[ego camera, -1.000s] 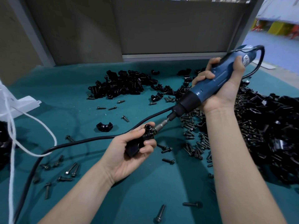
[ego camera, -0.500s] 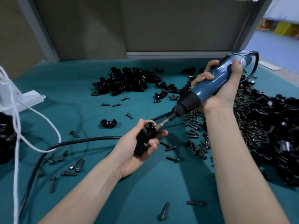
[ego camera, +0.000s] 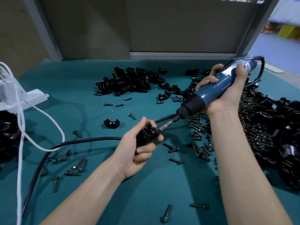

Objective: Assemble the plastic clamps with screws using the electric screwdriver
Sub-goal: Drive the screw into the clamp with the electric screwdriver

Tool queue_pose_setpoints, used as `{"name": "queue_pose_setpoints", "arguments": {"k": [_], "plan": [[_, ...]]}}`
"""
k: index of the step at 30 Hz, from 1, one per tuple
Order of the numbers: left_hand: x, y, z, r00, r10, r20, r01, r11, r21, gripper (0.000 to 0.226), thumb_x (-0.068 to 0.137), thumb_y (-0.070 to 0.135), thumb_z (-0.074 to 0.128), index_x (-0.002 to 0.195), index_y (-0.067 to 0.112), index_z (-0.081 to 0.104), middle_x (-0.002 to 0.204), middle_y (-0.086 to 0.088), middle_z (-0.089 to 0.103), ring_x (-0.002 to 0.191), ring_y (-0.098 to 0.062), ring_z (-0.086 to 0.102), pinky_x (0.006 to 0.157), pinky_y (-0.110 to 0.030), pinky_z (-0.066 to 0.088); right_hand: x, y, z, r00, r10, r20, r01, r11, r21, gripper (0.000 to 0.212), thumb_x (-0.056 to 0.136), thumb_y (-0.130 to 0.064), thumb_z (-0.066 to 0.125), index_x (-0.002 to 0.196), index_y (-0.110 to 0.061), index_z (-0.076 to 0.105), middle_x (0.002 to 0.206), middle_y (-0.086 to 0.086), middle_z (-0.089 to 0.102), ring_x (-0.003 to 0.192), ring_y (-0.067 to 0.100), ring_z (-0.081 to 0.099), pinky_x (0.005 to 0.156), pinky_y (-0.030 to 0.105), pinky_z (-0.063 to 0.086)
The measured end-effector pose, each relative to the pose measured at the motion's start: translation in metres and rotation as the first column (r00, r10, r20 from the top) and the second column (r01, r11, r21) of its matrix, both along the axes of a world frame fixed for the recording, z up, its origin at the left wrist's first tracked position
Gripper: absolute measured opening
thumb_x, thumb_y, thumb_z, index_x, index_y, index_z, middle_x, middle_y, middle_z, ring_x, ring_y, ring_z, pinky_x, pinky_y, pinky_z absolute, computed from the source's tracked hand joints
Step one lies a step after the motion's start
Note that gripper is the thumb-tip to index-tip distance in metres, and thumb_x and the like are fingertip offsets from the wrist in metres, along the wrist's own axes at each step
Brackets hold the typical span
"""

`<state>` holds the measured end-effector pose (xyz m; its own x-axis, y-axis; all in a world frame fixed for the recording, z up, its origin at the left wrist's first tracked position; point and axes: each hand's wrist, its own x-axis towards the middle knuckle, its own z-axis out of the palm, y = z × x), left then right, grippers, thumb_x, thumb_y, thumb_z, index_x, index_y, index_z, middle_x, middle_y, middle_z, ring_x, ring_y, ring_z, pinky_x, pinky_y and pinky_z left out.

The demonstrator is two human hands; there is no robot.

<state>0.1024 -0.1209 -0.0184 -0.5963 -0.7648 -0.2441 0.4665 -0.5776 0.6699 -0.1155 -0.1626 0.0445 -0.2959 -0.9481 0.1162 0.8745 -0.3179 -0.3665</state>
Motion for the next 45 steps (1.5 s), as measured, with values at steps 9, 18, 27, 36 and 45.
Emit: {"name": "queue_pose_setpoints", "arguments": {"k": [9,18,27,36,45], "plan": [[-0.001,-0.001,0.0,0.998,-0.05,-0.042,0.051,0.999,0.008,0.025,0.087,0.044,0.052,0.076,0.022,0.057,0.056,0.003,0.035,0.031,-0.001,0.023,0.026,-0.01,0.017,0.0,0.004,0.004,1.0,0.006,0.013,-0.006,1.0,0.023,0.033,0.089,-0.049,0.054,0.082,-0.017,0.057,0.077,-0.012,0.059,0.047,0.004,0.045,0.051,0.018,0.042],[-0.001,0.0,0.002,0.996,-0.081,-0.043,0.082,0.996,0.028,0.027,0.086,0.044,0.052,0.069,0.024,0.059,0.047,0.005,0.028,0.028,-0.002,0.021,0.026,-0.01,0.017,0.009,0.001,0.005,0.999,0.032,0.035,-0.033,0.999,0.022,0.035,0.09,-0.051,0.052,0.081,-0.017,0.057,0.075,-0.011,0.057,0.047,0.004,0.045,0.052,0.017,0.041],[-0.002,0.001,0.001,0.992,-0.12,-0.044,0.124,0.987,0.101,0.018,0.082,0.038,0.056,0.078,0.021,0.05,0.047,0.006,0.025,0.028,-0.004,0.022,0.026,-0.014,0.024,0.006,0.003,0.009,0.999,0.047,-0.01,-0.048,0.998,-0.028,0.036,0.09,-0.054,0.046,0.08,-0.02,0.055,0.074,-0.013,0.05,0.049,0.003,0.042,0.055,0.015,0.037],[-0.001,0.0,0.003,0.97,-0.229,-0.078,0.238,0.96,0.146,0.025,0.078,0.031,0.057,0.058,0.018,0.05,0.046,0.005,0.028,0.033,-0.005,0.011,0.025,-0.013,0.014,0.013,0.005,0.009,0.994,0.105,0.006,-0.103,0.983,-0.153,0.029,0.079,-0.047,0.051,0.08,-0.018,0.054,0.07,-0.01,0.059,0.042,0.003,0.046,0.048,0.016,0.041],[-0.003,-0.001,0.002,0.988,-0.151,-0.014,0.151,0.981,0.118,0.03,0.081,0.031,0.052,0.054,0.02,0.054,0.047,0.006,0.025,0.027,-0.003,0.021,0.026,-0.012,0.017,0.013,0.002,0.008,0.997,0.082,-0.016,-0.083,0.991,-0.103,0.029,0.077,-0.048,0.053,0.08,-0.02,0.053,0.068,-0.011,0.057,0.042,0.003,0.046,0.048,0.016,0.042]]}}
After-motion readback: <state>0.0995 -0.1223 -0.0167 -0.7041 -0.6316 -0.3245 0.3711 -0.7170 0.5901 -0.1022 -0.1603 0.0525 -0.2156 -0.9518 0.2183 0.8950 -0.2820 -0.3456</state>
